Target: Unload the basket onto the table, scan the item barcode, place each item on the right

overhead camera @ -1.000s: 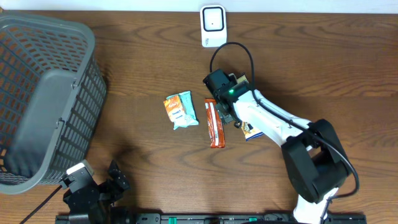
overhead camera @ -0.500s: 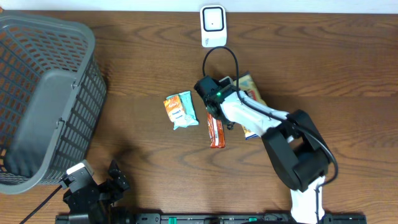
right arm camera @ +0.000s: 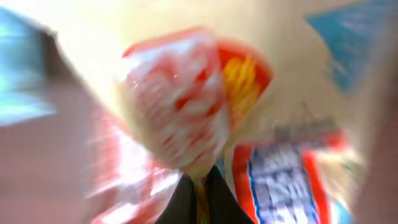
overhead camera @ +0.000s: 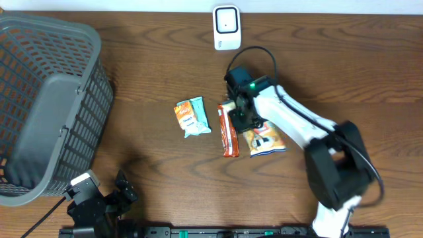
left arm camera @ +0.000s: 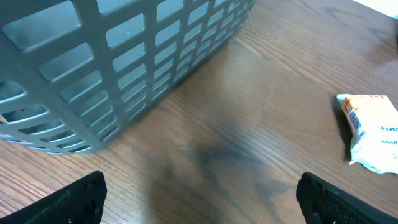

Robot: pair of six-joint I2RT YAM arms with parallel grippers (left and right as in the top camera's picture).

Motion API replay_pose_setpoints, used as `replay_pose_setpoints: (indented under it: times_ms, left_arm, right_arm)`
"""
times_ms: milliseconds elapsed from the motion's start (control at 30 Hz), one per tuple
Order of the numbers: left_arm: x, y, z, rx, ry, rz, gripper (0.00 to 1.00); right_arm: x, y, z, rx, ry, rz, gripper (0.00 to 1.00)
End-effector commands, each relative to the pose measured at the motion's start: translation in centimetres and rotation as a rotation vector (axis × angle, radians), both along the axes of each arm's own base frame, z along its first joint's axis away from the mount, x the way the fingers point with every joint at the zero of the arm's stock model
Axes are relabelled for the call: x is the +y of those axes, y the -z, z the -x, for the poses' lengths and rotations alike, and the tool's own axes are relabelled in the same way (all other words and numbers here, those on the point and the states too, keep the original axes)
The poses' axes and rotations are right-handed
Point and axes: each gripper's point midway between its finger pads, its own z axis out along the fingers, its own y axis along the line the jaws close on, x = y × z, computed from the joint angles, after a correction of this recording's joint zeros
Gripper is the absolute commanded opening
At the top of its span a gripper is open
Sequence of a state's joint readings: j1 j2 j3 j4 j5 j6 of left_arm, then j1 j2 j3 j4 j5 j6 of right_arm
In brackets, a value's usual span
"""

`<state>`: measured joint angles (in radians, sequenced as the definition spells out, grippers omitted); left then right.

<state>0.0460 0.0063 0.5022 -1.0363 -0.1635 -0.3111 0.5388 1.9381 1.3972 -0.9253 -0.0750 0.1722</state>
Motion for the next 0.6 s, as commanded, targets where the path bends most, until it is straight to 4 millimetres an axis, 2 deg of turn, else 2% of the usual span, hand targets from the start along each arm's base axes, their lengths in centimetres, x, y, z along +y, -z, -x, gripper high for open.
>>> replay_pose_setpoints:
  times_ms: [0,67,200,267,367,567]
  left_arm:
    - [0.1,0.0,0.0,-0.001,-0.009,-0.002,0.98]
    - [0.1,0.0,0.0,-0.001,-0.009,-0.002,0.98]
    - [0.1,0.0,0.0,-0.001,-0.009,-0.002,0.98]
    - [0.1,0.0,0.0,-0.001,-0.009,-0.002,0.98]
    - [0.1,0.0,0.0,-0.001,-0.009,-0.002,0.98]
    - [0.1,0.0,0.0,-0.001,-0.009,-0.002,0.98]
  right_arm:
    - [4.9,-8.4,2.5,0.008,-0.09,-0.393,0.01]
    - [5.2,-11.0,3.2,0.004,-0.1,-0.484,0.01]
    - [7.0,-14.5,5.1,0.073,-0.181,-0.713,0.01]
    - [7.8,-15.1,5.8,0.112,-0.225,-0.8,0.01]
    - [7.9,-13.4,6.2,0.159,-0.243,-0.806,0.01]
    - [7.6,-7.5,5.8,0.231,-0.228,-0.748,0.01]
